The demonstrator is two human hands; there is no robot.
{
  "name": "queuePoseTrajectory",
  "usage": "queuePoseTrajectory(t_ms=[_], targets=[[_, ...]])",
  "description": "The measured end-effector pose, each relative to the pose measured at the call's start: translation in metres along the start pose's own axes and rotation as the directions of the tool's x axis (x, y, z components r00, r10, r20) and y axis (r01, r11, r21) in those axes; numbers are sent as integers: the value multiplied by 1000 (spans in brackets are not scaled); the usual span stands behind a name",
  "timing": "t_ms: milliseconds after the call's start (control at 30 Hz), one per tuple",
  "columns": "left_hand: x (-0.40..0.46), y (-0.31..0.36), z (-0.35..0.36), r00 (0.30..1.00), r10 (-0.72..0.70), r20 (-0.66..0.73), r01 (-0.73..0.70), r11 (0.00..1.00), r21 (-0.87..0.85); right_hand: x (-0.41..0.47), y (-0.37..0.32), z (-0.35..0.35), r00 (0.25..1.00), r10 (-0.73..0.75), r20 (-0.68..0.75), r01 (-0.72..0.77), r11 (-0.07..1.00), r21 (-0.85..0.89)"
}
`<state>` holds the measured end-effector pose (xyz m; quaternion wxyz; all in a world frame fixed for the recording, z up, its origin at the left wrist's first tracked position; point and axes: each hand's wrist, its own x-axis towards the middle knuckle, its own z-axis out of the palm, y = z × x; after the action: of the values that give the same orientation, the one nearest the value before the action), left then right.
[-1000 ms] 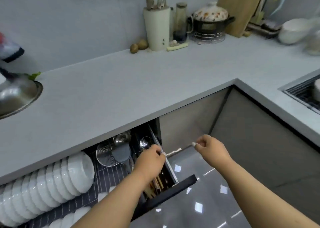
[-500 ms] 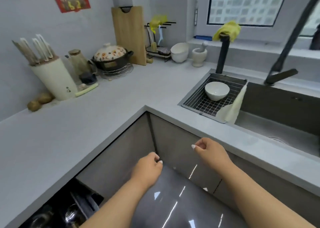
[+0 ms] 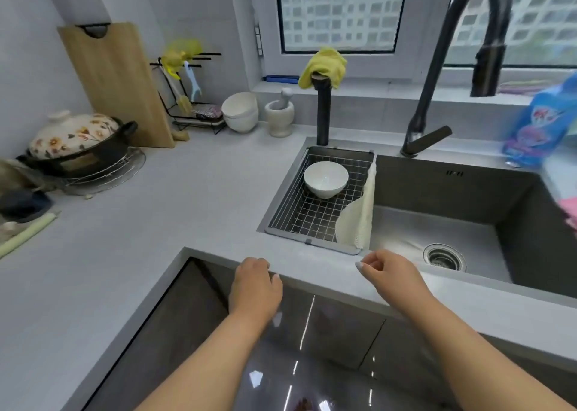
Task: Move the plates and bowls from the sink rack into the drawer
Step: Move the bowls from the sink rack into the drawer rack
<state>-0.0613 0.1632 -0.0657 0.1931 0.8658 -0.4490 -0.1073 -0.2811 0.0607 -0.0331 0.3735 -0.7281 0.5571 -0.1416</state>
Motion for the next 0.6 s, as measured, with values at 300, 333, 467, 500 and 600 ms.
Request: queuePoseTrajectory(t_ms=[300, 333, 467, 500, 600], targets=[[108, -13, 19, 955, 173, 241, -214, 965, 155, 94, -46, 19, 994, 95, -47, -96, 995, -13], [117, -15, 22, 942, 187, 280, -243, 953, 182, 106, -50, 23, 994, 100, -51, -101, 995, -15], [139, -13, 28, 931, 235, 280, -309, 916, 255, 147, -56, 36, 990, 130, -54, -131, 991, -8], [145, -13, 28, 930, 244, 276, -316, 914, 256, 158, -57, 39, 989, 141, -52, -141, 990, 4], [164, -10, 30, 927, 271, 258, -336, 906, 258, 197, -60, 51, 985, 166, -44, -165, 986, 22]])
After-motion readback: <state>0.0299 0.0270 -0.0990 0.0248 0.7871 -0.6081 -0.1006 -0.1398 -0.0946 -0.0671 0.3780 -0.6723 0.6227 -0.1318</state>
